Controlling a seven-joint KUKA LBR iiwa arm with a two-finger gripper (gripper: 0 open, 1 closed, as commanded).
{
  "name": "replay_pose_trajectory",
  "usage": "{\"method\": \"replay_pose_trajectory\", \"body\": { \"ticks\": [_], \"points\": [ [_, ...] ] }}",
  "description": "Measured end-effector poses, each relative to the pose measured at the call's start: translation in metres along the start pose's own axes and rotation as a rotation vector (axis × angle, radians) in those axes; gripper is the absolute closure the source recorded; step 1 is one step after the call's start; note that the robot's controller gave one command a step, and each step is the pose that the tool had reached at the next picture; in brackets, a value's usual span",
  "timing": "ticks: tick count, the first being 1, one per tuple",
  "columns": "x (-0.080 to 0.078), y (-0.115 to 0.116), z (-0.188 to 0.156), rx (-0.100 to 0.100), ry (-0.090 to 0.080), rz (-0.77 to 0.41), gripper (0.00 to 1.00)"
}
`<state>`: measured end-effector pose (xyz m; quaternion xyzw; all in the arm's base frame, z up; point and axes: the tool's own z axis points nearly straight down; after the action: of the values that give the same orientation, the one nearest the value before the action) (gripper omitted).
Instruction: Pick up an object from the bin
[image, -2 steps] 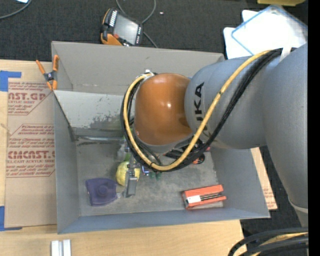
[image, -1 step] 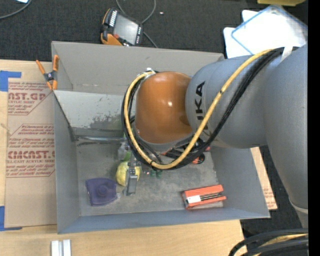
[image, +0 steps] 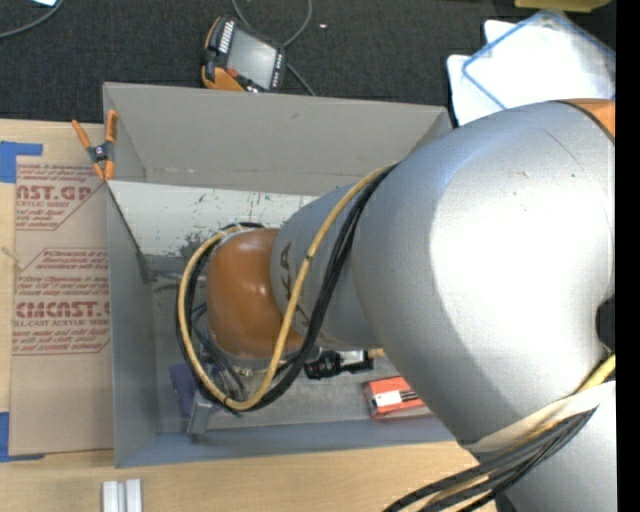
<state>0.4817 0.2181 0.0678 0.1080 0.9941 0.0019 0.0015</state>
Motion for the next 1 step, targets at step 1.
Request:
{"method": "replay_pose_trajectory", "body": {
  "ticks": [1],
  "points": [
    [-0.0815, -0.0811, -0.0026, 0.000, -0.009, -0.145, 0.00]
  ]
}}
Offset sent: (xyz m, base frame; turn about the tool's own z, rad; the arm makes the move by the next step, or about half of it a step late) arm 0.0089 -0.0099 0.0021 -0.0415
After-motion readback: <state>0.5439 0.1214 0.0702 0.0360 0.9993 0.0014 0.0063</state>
